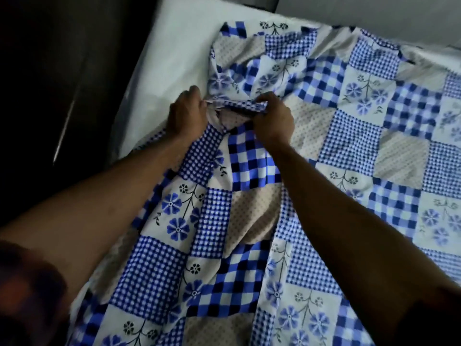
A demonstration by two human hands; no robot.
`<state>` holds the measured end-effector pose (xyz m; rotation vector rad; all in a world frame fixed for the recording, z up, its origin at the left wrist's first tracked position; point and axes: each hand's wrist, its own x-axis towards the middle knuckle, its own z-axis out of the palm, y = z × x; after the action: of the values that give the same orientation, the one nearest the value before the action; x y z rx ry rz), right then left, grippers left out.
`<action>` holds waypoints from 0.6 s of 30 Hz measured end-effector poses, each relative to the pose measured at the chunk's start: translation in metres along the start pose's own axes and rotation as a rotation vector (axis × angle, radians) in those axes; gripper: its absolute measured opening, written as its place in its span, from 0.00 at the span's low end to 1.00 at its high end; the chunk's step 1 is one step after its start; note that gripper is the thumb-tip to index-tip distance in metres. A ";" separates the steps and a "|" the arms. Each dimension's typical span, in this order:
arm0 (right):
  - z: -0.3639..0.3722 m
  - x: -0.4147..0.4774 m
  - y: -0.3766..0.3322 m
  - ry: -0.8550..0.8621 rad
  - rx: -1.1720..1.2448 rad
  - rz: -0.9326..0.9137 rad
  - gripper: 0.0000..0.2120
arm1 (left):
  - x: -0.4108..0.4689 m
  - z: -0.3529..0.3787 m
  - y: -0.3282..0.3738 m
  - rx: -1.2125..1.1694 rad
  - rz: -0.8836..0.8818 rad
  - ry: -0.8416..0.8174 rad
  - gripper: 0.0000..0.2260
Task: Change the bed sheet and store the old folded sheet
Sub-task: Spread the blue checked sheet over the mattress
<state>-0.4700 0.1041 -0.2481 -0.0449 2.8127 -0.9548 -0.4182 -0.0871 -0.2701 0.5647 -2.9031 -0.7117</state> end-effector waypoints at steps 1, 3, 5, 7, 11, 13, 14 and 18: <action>-0.012 0.004 0.013 0.054 0.066 0.067 0.18 | 0.008 -0.006 -0.006 0.009 -0.033 0.041 0.11; -0.038 0.013 0.046 0.225 0.204 0.261 0.16 | 0.026 -0.022 -0.023 0.027 -0.131 0.109 0.12; -0.066 0.017 0.077 0.367 0.405 0.463 0.17 | 0.047 -0.037 -0.041 0.020 -0.267 0.125 0.14; -0.082 0.014 0.098 0.466 0.520 0.635 0.15 | 0.066 -0.046 -0.056 -0.007 -0.397 0.122 0.16; -0.079 -0.003 0.105 0.502 0.035 0.546 0.24 | 0.056 -0.043 -0.039 -0.048 -0.387 0.127 0.19; -0.062 -0.009 0.092 0.441 -0.041 0.156 0.30 | 0.037 -0.035 -0.014 -0.066 -0.090 0.174 0.19; -0.053 -0.008 0.079 0.387 -0.054 -0.032 0.31 | 0.028 -0.030 -0.001 -0.083 0.090 0.155 0.19; -0.019 0.012 0.032 0.000 -0.218 -0.342 0.39 | 0.024 -0.003 0.037 -0.014 0.388 -0.081 0.24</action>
<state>-0.4847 0.1396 -0.2546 -0.5693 2.9523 -0.6979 -0.4522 -0.0673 -0.2507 -0.0358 -2.9431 -0.7086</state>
